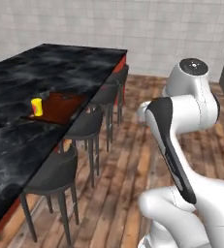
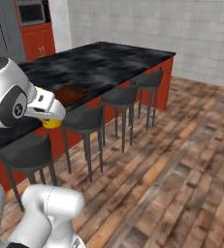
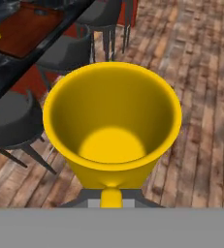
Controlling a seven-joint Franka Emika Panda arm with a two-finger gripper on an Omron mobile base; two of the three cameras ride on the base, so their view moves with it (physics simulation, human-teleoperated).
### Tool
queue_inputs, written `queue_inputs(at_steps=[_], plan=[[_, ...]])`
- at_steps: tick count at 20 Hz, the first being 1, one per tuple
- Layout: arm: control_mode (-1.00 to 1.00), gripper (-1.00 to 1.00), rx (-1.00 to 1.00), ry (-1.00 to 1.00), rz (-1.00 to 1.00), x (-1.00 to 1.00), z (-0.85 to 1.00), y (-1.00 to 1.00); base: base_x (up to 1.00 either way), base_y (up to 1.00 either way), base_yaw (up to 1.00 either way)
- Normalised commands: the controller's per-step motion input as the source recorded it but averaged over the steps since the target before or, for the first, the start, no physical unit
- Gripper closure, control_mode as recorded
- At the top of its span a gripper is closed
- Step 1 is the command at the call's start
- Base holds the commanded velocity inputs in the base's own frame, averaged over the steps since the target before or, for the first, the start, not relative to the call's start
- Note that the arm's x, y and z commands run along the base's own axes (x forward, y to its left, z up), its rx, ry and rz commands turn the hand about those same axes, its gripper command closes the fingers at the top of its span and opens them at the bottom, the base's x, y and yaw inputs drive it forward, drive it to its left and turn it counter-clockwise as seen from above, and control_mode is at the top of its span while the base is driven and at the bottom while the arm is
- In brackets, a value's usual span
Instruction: There is a tray on the dining counter. Grab the cup, mug, and pitcher and place them on the tray. The pitcher may be placed next to the tray if it cannot fit the tray.
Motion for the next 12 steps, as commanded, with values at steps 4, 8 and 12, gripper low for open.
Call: queue_inputs(at_steps=[4, 8, 12], plan=[[1.0, 1.0, 0.0, 0.0, 0.0, 0.0, 0.0, 0.0, 0.6, -0.67, 0.56], [1.0, 1.0, 0.0, 0.0, 0.0, 0.0, 0.0, 0.0, 0.51, -0.6, 0.61], [1.0, 1.0, 0.0, 0.0, 0.0, 0.0, 0.0, 0.0, 0.55, -0.6, 0.6]])
